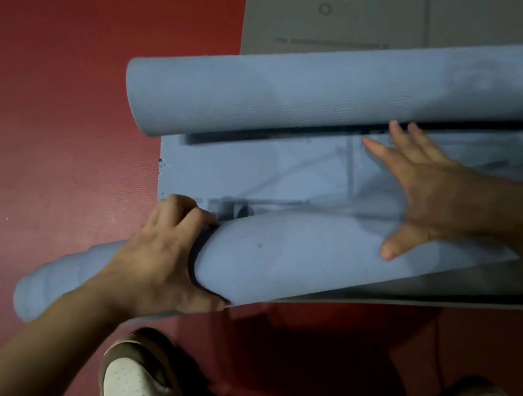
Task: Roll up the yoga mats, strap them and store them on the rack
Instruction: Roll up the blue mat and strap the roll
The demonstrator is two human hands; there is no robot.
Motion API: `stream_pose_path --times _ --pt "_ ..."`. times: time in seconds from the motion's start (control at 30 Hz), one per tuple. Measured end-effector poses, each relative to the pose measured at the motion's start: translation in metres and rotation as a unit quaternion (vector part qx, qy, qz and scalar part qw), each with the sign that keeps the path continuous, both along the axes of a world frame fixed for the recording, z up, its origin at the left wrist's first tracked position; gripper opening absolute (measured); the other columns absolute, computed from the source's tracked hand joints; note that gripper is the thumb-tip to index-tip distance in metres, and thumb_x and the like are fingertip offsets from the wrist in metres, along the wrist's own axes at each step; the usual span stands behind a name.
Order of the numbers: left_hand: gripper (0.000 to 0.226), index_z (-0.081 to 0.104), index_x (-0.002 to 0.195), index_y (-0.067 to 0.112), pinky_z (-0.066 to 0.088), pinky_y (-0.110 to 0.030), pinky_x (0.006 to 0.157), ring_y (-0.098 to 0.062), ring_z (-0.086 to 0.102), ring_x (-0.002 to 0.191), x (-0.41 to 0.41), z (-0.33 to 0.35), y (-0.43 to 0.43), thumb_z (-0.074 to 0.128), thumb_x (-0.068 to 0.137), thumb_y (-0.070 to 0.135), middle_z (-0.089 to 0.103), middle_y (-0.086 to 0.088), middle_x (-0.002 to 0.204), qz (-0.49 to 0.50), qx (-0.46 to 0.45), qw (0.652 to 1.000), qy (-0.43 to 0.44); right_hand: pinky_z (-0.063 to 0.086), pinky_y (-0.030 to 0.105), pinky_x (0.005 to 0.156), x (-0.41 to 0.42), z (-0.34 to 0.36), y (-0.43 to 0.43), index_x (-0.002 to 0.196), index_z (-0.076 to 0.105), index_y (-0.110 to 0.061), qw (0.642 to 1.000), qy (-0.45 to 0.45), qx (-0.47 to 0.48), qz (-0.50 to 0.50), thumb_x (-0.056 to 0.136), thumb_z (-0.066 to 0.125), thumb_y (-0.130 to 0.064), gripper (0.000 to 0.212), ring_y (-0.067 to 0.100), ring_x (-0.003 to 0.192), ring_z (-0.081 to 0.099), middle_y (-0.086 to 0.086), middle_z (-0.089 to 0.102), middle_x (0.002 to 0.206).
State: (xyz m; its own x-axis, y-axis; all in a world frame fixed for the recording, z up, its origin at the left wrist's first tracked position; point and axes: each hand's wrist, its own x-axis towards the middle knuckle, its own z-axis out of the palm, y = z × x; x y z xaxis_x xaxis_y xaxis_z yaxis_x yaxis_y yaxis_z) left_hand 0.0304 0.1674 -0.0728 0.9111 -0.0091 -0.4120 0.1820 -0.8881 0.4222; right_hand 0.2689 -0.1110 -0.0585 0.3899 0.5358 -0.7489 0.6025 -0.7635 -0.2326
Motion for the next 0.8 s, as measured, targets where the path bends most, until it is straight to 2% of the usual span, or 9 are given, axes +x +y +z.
stream_pose_path --times 0.07,0.13,0.27,0.4,0.5,0.57,0.63,0.73,0.8 --pt "0.098 0.052 0.130 0.032 0.043 -0.034 0.088 -0.013 0.041 0.102 0.008 0.004 0.008 0.071 0.047 0.083 0.036 0.012 0.113 0.002 -0.013 1.000 0.010 -0.002 0.041 0.122 0.010 -0.003 0.004 0.144 -0.028 -0.047 0.999 0.005 0.012 -0.033 0.003 0.053 -0.097 0.170 0.014 0.143 -0.033 -0.008 -0.034 0.157" --pt "0.095 0.051 0.134 0.033 0.045 -0.036 0.087 -0.014 0.043 0.098 0.010 0.008 0.009 0.066 0.055 0.084 0.041 0.013 0.108 -0.004 -0.002 1.000 0.002 -0.004 0.040 0.121 0.015 -0.003 0.009 0.146 -0.026 -0.047 0.998 0.016 0.015 -0.050 0.016 0.067 -0.088 0.166 0.013 0.142 -0.035 -0.009 -0.034 0.157" --pt "0.084 0.050 0.140 0.022 0.050 -0.047 0.089 -0.021 0.047 0.105 -0.007 0.017 -0.012 0.060 0.070 0.067 0.049 0.003 0.119 0.037 0.032 0.997 -0.058 -0.006 0.039 0.119 0.018 -0.002 0.011 0.148 -0.024 -0.045 0.998 -0.004 0.030 -0.059 0.024 0.077 -0.080 0.163 0.013 0.141 -0.037 -0.011 -0.039 0.154" --pt "0.113 0.042 0.145 -0.001 0.042 -0.052 0.104 -0.038 0.046 0.119 -0.016 0.007 -0.045 0.063 0.062 0.074 0.047 -0.019 0.129 0.016 0.151 0.987 -0.043 -0.006 0.036 0.119 0.019 -0.003 0.008 0.150 -0.019 -0.044 0.996 -0.030 0.058 -0.060 0.028 0.076 -0.078 0.158 0.011 0.142 -0.034 -0.011 -0.034 0.157" --pt "0.128 0.046 0.139 -0.007 0.043 -0.054 0.098 -0.042 0.050 0.111 -0.001 -0.005 -0.044 0.079 0.045 0.074 0.051 -0.023 0.122 0.031 0.190 0.980 -0.043 0.001 0.036 0.123 0.020 -0.004 0.008 0.155 0.010 -0.039 0.990 -0.057 0.103 -0.075 0.034 0.062 -0.083 0.139 0.012 0.149 -0.015 -0.009 -0.011 0.164" --pt "0.126 0.049 0.137 -0.002 0.047 -0.050 0.091 -0.037 0.053 0.105 0.011 -0.007 -0.033 0.068 0.047 0.083 0.054 -0.018 0.117 0.034 0.174 0.983 -0.047 0.015 0.037 0.121 0.022 -0.002 0.011 0.146 0.037 -0.036 0.986 -0.059 0.127 -0.093 0.036 0.054 -0.084 0.121 0.017 0.149 0.013 -0.006 0.018 0.162" --pt "0.119 0.051 0.132 0.002 0.049 -0.047 0.087 -0.031 0.053 0.099 0.017 -0.006 -0.022 0.054 0.051 0.090 0.054 -0.012 0.112 0.029 0.149 0.987 -0.046 0.029 0.035 0.111 0.022 0.000 0.012 0.129 0.053 -0.036 0.983 -0.072 0.140 -0.098 0.048 0.060 -0.078 0.091 0.019 0.135 0.038 -0.006 0.043 0.148" --pt "0.112 0.051 0.127 0.009 0.050 -0.043 0.083 -0.025 0.052 0.095 0.023 -0.005 -0.014 0.057 0.048 0.089 0.053 -0.004 0.107 0.035 0.120 0.991 -0.052 0.027 0.030 0.108 0.017 0.004 0.012 0.113 0.066 -0.035 0.980 -0.094 0.153 -0.083 0.067 0.058 -0.068 0.058 0.015 0.124 0.044 -0.007 0.055 0.136" --pt "0.112 0.050 0.130 0.015 0.049 -0.040 0.082 -0.023 0.051 0.096 0.026 -0.004 -0.010 0.060 0.045 0.088 0.052 0.002 0.108 0.039 0.099 0.993 -0.044 0.022 0.031 0.113 0.014 0.006 0.010 0.117 0.065 -0.036 0.982 -0.101 0.138 -0.077 0.063 0.050 -0.078 0.069 0.012 0.129 0.039 -0.007 0.052 0.140"
